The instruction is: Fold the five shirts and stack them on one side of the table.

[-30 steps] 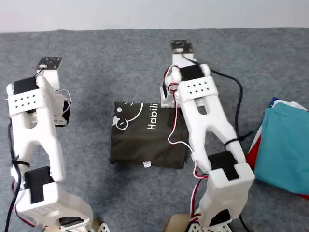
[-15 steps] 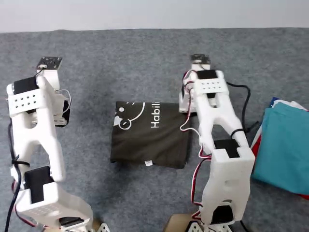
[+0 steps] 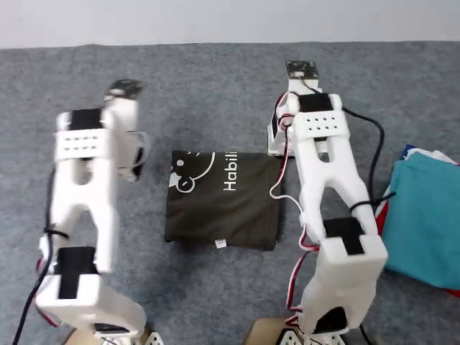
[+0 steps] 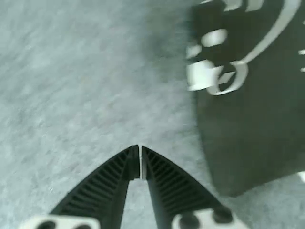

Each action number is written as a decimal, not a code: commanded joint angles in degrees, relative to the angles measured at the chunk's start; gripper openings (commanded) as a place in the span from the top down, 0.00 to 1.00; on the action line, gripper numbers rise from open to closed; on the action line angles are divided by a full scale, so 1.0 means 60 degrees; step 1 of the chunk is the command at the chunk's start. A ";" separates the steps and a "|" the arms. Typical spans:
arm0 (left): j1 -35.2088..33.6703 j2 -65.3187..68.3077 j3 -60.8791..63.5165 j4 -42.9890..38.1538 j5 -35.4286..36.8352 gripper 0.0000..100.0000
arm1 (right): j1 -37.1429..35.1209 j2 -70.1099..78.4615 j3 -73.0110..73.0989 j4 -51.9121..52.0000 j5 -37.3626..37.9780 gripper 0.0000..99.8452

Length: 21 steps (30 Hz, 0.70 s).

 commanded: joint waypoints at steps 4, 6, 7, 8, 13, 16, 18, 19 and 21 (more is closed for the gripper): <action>0.1626 -0.0410 -0.0139 -0.1524 0.0000 0.98 | 0.0711 -0.1751 -0.0513 0.1341 0.0103 0.99; 0.1890 -0.0190 -0.0154 -0.1875 0.0015 0.98 | 0.0974 -0.1971 -0.0513 0.1766 0.0088 0.99; 0.1978 0.0044 -0.0183 -0.1993 0.0015 0.98 | 0.1136 -0.2044 -0.0513 0.1956 0.0088 0.99; 0.2037 0.0352 -0.0183 -0.2154 0.0015 0.98 | 0.1282 -0.2132 -0.0513 0.2117 0.0059 0.99; 0.2007 0.2242 -0.0593 -0.2476 0.0000 0.98 | 0.1795 -0.2396 -0.0484 0.2791 0.0029 0.99; 0.1846 0.3209 -0.1282 -0.2198 -0.0015 0.98 | 0.2029 -0.2454 -0.0469 0.2996 0.0029 0.99; 0.1656 0.3766 -0.1912 -0.1875 -0.0015 0.99 | 0.2161 -0.2454 -0.0469 0.3084 0.0029 0.99; 0.1524 0.3985 -0.2264 -0.1656 -0.0015 0.99 | 0.2190 -0.2454 -0.0469 0.3158 0.0029 0.99; 0.1289 0.4322 -0.2952 -0.1172 -0.0015 0.99 | 0.2190 -0.2454 -0.0469 0.3275 0.0029 0.99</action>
